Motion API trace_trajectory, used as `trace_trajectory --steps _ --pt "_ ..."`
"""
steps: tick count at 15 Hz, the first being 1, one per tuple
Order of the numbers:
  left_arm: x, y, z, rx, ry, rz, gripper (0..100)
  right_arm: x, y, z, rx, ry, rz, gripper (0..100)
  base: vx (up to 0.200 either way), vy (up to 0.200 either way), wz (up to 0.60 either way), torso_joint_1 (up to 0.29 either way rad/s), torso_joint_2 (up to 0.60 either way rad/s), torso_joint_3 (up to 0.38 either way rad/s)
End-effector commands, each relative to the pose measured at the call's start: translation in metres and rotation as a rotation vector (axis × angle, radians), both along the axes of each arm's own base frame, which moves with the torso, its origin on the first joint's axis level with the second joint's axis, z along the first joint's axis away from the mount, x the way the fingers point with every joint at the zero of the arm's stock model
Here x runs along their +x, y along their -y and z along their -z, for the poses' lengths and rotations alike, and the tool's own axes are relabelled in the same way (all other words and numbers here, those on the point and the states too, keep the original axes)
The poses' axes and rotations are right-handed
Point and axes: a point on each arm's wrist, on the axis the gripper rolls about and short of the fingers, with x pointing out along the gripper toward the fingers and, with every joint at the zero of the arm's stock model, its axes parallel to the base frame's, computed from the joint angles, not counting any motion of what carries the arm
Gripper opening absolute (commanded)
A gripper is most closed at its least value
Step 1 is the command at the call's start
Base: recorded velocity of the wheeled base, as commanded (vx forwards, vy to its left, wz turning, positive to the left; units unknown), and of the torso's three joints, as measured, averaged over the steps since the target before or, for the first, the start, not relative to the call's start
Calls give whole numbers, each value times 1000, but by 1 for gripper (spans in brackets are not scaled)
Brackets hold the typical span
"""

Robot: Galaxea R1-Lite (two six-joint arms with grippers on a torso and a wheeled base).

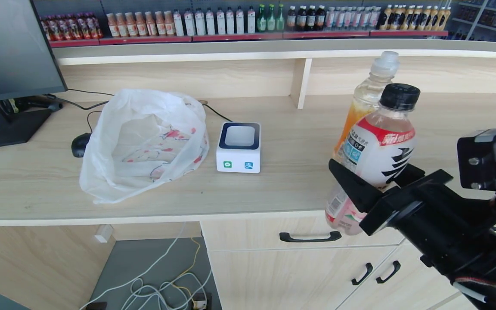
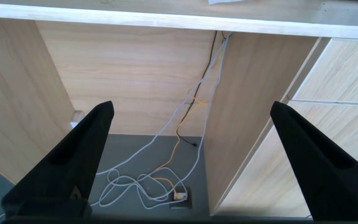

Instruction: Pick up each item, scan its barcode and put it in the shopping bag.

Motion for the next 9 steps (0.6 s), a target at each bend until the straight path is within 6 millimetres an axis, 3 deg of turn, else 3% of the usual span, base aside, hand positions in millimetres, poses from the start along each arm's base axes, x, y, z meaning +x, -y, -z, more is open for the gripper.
trace_trajectory --steps 1,4,9 --pt "0 0 0 -1 0 0 100 4 -3 -8 -17 42 27 0 0 0 0 0 0 0" --pt "0 0 0 -2 0 -3 100 7 -5 -14 -33 67 88 0 0 0 0 0 0 0" --pt "0 0 0 1 -1 -1 100 10 -7 -22 -38 99 112 0 0 200 0 -2 4 0"
